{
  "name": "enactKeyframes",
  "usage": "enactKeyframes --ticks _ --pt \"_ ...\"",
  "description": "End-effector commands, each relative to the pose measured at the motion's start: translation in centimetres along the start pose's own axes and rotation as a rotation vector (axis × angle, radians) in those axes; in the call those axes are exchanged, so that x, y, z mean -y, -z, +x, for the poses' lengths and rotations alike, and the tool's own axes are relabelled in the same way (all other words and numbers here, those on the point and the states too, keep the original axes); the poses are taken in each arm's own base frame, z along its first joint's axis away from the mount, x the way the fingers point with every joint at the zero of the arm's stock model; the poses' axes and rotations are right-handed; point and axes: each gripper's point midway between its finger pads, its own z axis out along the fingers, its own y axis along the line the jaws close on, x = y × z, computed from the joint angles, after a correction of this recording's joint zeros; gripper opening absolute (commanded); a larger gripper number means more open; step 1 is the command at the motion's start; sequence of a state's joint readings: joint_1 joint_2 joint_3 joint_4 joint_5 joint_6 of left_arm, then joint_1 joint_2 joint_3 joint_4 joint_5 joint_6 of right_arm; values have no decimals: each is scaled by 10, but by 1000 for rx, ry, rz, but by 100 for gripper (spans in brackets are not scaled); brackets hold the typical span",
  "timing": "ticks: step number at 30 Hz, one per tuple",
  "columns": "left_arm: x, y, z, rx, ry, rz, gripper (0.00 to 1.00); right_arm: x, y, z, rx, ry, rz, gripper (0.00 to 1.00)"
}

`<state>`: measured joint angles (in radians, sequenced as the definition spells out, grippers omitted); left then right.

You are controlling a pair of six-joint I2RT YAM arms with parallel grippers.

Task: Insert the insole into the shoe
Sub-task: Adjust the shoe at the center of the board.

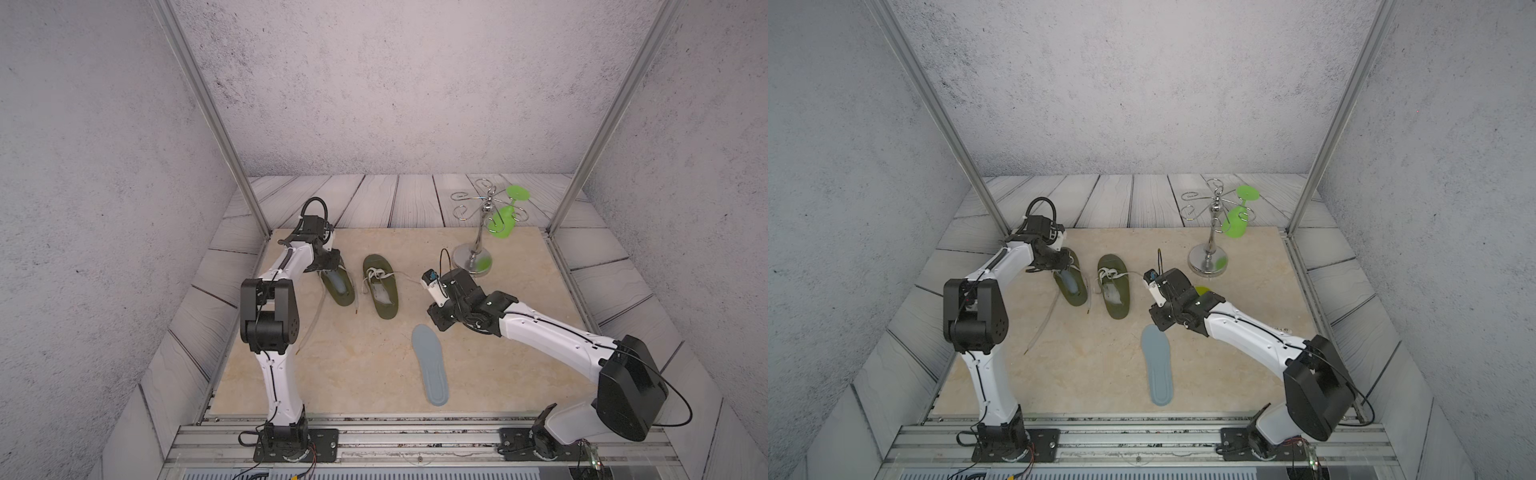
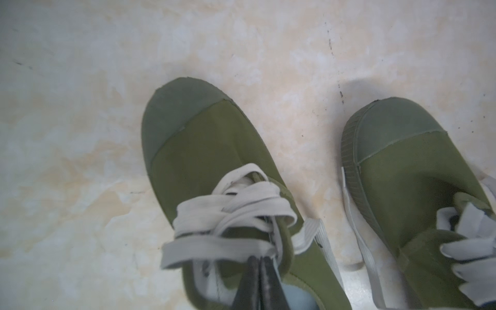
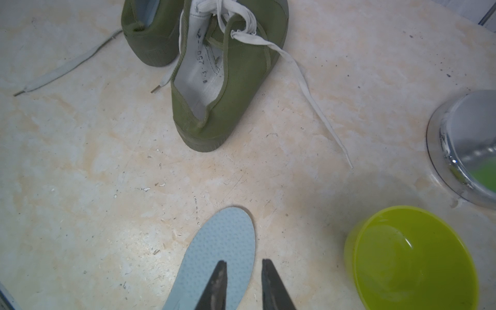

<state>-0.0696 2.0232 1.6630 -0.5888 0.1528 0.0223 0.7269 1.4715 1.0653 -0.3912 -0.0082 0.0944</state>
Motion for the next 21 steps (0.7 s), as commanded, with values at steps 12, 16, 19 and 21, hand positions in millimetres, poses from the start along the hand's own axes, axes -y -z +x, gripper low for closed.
enactKeyframes --ticks 12,16,19,21 --pt "3 -5 -2 -17 3 15 10 2 7 4 8 -14 1 26" --pt "2 -14 3 -39 6 18 10 2 6 7 2 -19 -2 26" --pt "2 -22 9 -61 13 21 10 2 7 6 4 -19 -2 26" --pt "3 -26 12 -73 13 28 10 2 8 5 5 -17 1 26"
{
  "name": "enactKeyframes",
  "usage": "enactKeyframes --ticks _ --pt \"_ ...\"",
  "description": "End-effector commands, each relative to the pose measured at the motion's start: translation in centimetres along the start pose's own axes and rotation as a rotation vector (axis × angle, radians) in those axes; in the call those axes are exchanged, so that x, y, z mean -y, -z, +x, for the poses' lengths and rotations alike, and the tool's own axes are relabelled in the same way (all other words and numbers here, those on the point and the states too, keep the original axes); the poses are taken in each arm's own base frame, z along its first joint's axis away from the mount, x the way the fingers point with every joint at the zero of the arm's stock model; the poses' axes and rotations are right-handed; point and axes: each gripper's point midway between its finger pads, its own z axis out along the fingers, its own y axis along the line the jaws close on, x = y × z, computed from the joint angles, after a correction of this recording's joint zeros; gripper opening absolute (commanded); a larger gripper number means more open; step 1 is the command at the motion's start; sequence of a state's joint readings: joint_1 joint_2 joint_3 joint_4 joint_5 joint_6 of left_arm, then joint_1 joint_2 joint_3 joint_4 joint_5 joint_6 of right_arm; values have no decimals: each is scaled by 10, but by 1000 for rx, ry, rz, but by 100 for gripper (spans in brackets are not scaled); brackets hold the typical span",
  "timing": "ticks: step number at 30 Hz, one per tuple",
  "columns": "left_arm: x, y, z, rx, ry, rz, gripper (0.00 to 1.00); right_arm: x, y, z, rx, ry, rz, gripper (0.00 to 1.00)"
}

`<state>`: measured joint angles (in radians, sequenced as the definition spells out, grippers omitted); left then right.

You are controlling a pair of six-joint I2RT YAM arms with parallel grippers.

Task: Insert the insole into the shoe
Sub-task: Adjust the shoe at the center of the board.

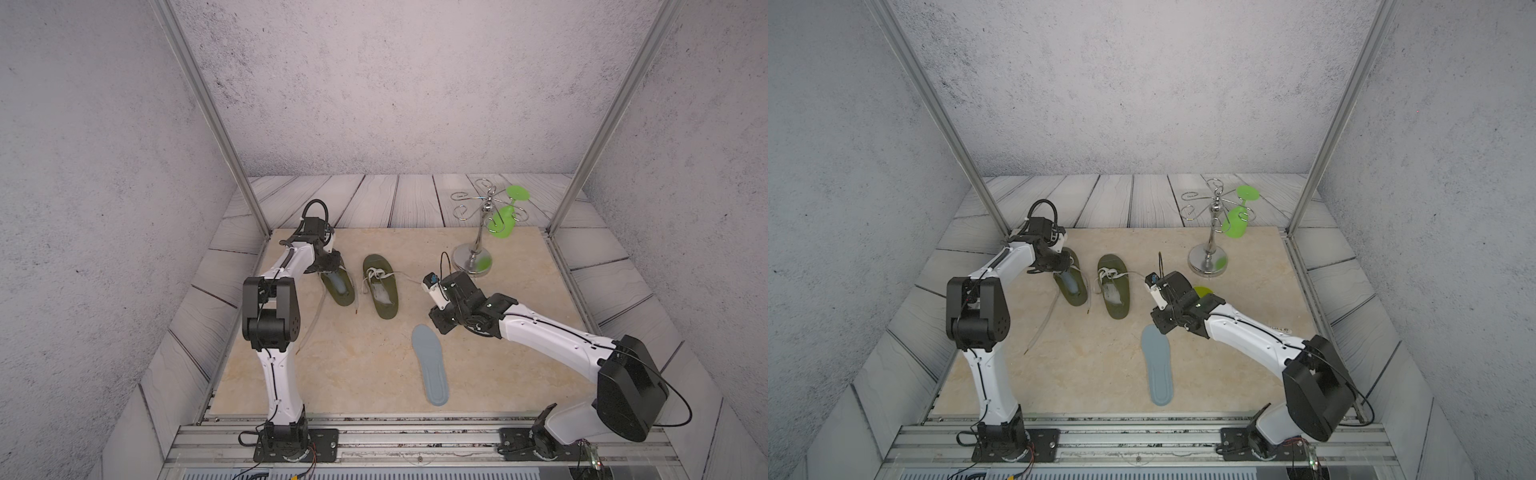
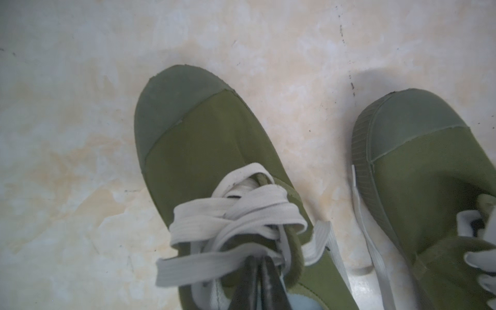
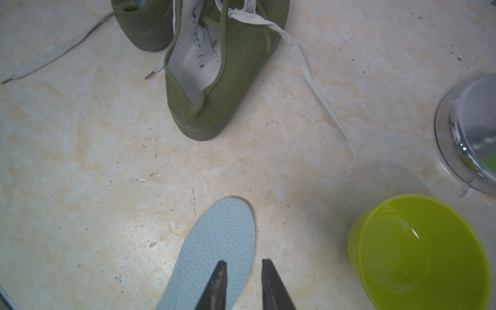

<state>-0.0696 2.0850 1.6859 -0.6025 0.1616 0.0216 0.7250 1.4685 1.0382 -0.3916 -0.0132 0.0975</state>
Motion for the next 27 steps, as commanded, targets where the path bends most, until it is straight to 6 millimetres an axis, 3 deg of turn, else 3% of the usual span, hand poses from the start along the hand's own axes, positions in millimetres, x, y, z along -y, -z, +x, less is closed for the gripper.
enactKeyframes --ticks 1,9,16,19,23,27 --pt "3 -6 3 -26 7 17 11 2 12 -6 31 -13 5 26" --pt "1 -19 18 -92 6 14 12 2 11 -1 24 -16 4 26" --pt "3 -11 21 -102 -7 18 15 2 15 -6 37 -15 6 26" --pt "9 5 9 -65 -16 31 16 2 19 -7 44 -16 8 26" --pt "17 39 -9 0 -45 14 27 3 25 -7 53 -19 13 26" --pt "23 63 -8 7 -59 -7 34 3 30 -6 63 -29 12 26"
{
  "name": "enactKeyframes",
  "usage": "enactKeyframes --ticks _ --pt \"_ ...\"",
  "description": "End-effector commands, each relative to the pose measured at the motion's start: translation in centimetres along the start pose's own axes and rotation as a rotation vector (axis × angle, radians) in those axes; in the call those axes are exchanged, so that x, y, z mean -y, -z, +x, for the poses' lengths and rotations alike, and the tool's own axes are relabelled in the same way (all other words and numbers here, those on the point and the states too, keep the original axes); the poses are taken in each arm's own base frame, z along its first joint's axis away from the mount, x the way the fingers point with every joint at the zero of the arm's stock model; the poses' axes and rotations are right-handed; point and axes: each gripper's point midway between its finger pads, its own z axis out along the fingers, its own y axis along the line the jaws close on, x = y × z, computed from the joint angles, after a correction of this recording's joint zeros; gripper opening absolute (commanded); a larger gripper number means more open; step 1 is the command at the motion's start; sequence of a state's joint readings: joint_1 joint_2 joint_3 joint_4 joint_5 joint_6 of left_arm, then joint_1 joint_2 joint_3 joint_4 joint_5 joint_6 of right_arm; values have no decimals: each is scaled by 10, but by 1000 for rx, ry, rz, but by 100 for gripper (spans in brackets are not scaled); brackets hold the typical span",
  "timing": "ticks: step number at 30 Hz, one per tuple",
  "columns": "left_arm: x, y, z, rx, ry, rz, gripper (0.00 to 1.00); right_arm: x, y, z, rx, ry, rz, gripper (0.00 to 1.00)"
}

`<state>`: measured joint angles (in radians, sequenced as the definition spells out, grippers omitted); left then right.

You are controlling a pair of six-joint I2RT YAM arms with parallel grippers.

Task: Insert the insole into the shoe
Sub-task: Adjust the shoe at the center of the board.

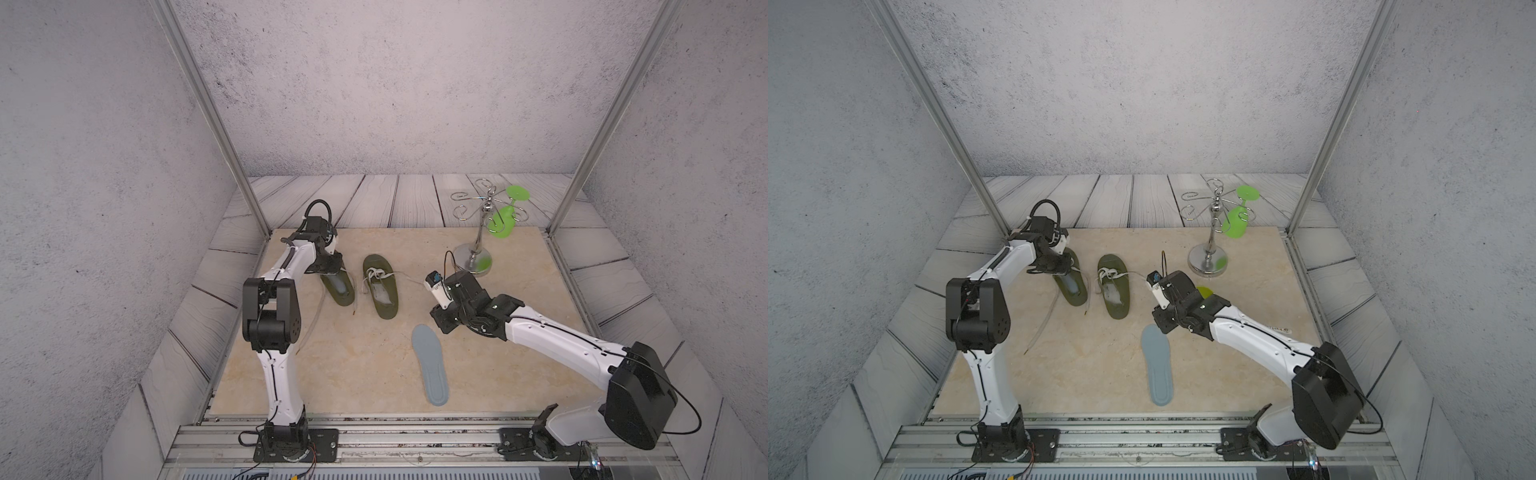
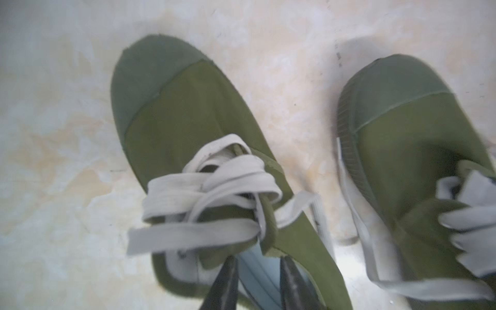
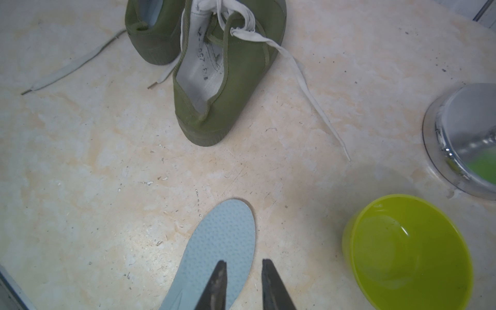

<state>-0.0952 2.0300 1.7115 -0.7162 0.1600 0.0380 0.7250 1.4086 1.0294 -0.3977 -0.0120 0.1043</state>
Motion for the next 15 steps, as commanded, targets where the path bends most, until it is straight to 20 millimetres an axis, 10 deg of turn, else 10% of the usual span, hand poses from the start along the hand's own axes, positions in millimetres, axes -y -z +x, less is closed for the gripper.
enactKeyframes --ticks 1,10,15 --pt "8 38 -8 31 -26 -29 35 4 14 1 19 -24 15 26" --pt "27 23 34 -94 -94 -49 36 5 21 4 35 -32 21 26" --pt "22 4 39 -159 -120 -86 7 6 23 5 33 -23 28 26"
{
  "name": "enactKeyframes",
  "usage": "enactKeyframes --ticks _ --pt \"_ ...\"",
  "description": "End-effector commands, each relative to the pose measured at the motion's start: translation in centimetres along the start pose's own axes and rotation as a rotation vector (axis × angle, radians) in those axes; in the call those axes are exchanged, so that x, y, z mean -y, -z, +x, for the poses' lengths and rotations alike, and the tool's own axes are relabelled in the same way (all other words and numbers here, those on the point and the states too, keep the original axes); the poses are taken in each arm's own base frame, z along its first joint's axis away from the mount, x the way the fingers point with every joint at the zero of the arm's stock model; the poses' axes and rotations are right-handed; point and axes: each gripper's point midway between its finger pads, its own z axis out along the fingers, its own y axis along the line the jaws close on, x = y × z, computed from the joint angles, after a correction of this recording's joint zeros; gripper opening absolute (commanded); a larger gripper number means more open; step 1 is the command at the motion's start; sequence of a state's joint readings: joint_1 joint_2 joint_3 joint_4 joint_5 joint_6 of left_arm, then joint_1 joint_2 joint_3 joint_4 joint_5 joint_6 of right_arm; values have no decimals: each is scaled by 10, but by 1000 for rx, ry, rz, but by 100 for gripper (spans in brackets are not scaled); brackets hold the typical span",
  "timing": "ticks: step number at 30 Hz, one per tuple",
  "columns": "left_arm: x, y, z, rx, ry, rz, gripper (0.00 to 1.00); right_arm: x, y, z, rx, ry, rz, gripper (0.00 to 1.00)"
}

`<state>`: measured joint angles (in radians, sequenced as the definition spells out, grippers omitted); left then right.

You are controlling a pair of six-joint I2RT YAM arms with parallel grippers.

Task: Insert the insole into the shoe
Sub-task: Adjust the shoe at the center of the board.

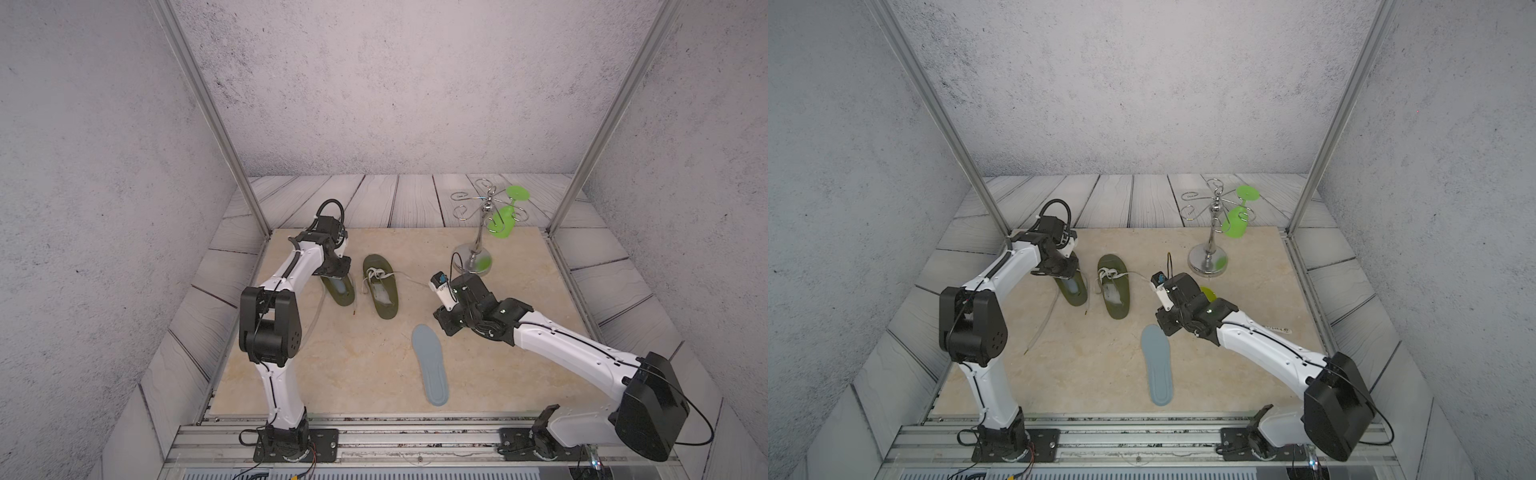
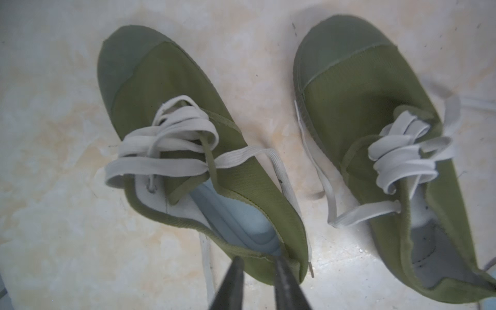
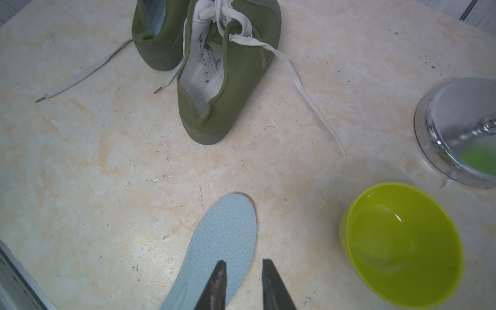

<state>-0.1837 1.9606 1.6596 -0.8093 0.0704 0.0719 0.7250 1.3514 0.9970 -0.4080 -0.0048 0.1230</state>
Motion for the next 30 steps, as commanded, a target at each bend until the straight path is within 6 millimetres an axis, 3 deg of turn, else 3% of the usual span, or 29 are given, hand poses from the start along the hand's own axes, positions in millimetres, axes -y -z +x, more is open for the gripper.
enactKeyframes --ticks 1,6,10,15,20,30 --pt "-7 -15 13 -92 -16 -46 3 6 12 0 19 -4 26 26" --pt "-20 -25 20 -151 -39 -127 2 6 11 4 16 -1 28 26" --pt "-22 -34 16 -147 -59 -156 7 6 7 6 8 -5 23 26" --pt "-11 -43 6 -150 -110 -136 11 6 6 8 3 -4 24 26" --pt "-9 -53 13 -206 -150 -125 12 7 5 11 0 -2 26 26" --pt "-8 -43 27 -243 -152 -125 12 7 6 9 8 -4 25 26"
